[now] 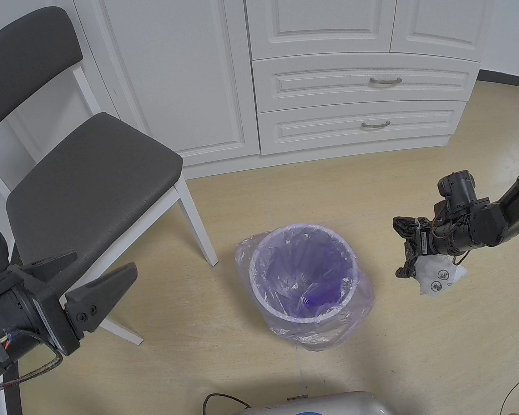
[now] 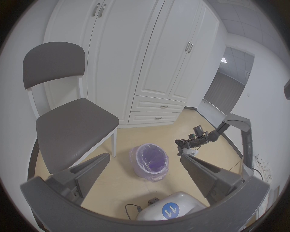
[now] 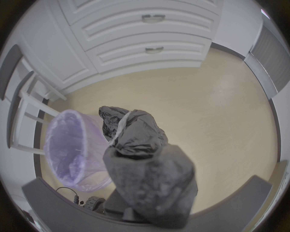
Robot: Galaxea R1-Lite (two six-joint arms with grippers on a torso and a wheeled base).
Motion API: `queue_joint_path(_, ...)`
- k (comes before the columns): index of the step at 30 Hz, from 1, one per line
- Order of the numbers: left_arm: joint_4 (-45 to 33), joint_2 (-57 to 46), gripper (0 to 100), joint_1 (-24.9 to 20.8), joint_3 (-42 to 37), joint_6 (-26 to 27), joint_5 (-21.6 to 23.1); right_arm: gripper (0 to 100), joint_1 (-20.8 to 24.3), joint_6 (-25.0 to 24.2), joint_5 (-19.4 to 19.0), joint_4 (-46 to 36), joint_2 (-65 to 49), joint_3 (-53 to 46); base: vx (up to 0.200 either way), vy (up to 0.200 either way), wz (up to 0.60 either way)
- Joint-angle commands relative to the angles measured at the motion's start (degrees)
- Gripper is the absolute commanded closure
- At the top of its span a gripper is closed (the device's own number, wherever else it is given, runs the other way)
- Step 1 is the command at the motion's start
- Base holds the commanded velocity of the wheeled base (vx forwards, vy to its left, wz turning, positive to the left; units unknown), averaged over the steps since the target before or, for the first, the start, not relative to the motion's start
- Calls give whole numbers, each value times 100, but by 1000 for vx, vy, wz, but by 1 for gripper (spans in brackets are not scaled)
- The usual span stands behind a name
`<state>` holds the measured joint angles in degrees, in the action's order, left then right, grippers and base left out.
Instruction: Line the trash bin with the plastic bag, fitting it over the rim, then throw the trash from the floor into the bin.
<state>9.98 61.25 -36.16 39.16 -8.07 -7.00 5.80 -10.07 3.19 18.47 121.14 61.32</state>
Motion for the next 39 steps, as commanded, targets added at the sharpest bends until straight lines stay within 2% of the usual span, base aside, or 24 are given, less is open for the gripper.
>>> queue_joint_path(1,4,1,0,56,-4,-2,-12,100,281,436,32,263,-1119,-656,0,0,0)
queue_joint_path(7,4,10,0,109,-4,-2,-12,100,369,550,155,315,-1541,-779,0,0,0)
queue_joint_path(14,4,45,0,109,-57,148,-12,100,378,691,155,324,-1883,-973,0,0,0)
queue_joint_path(20,4,98,0,109,-84,165,-12,100,501,972,67,342,-2534,-1509,0,0,0)
queue_joint_path(27,4,98,0,109,-92,157,-12,100,624,1297,-73,1607,-2674,-2054,0,0,0)
queue_joint_path(33,12,98,0,109,-92,157,-12,100,580,1464,-3,1546,-2534,-1860,0,0,0)
queue_joint_path(36,4,98,0,109,-101,165,-3,100,518,1842,-73,1519,-2569,-2027,0,0,0)
queue_joint_path(39,4,116,0,109,-101,165,-3,100,518,2000,-12,1563,-2613,-2291,0,0,0)
